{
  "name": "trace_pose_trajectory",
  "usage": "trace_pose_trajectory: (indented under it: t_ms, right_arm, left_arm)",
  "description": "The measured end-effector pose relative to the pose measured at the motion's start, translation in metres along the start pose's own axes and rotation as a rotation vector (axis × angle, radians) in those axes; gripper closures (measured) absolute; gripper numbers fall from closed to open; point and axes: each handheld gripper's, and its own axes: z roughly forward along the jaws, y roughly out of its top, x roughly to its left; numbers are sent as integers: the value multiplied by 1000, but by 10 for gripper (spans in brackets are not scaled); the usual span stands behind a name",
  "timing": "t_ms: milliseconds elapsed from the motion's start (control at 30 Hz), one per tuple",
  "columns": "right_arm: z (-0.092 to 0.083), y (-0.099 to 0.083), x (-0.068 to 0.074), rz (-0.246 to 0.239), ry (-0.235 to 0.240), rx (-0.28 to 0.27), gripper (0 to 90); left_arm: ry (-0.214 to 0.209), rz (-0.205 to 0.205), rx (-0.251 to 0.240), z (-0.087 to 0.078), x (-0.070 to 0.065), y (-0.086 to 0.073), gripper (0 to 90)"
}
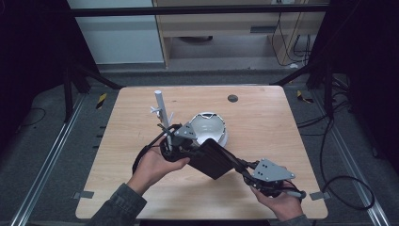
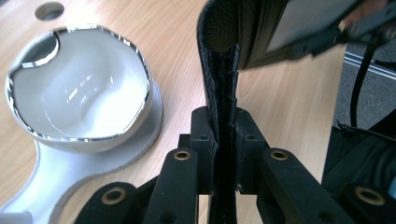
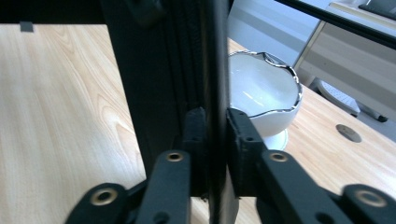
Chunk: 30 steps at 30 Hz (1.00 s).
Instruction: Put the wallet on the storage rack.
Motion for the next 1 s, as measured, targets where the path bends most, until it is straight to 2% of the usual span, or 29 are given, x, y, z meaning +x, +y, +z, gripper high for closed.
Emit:
trace_pose_trajectory:
  t_ms: [67,100,133,200,233,267,300,367,467,567,633,667,733,767,800,867,900,933,1000]
  right_arm:
    - [0,-1,1,10,6,-6,738]
    - [0,-2,1,25,18,-8,683]
    - [2,-4,3,62,45,10,538]
    - [5,-8,6,79,68,42,452]
    - [5,-8,6,79,68,42,452]
    - [8,-14,7,103,91,65,356]
    - [8,-14,7,103,91,65,356]
    - [10,-21,8,118,80,73,278]
    - [12,-32,6,166,76,69,214]
    - [11,-42,0,242,33,64,181]
    - [12,-49,-4,273,5,77,153]
    - [12,-49,-4,273,5,77,153]
    - [14,-57,-11,303,-49,139,131]
    - [14,-57,-11,303,-49,139,131]
    - [13,-61,-15,329,-87,158,131]
    - [14,-65,-20,367,-122,181,110]
    - [14,-65,-20,367,-122,181,110]
    - [15,-69,-24,399,-144,208,104]
    - [16,-71,-25,406,-159,222,100]
  left_arm:
    - [7,8,9,-2,-1,4,810]
    - [19,10,16,-3,-2,8,810]
    - [38,26,35,-5,-2,14,811]
    - [47,29,42,-6,-2,17,811]
    - [53,31,50,-8,-1,19,811]
    - [55,27,50,-9,0,21,811]
    - [56,22,47,-11,1,23,811]
    - [55,15,42,-15,3,27,811]
    - [80,23,48,-22,5,33,810]
    - [101,27,57,-28,8,36,810]
    - [101,24,51,-29,9,37,810]
    - [100,21,46,-31,10,38,810]
    - [111,25,36,-36,9,41,809]
    - [111,25,36,-36,9,41,810]
    - [115,27,36,-38,9,43,809]
    - [122,21,29,-42,10,47,810]
    - [122,21,29,-42,10,47,809]
    - [130,22,28,-45,10,51,809]
    - [133,23,27,-47,9,53,809]
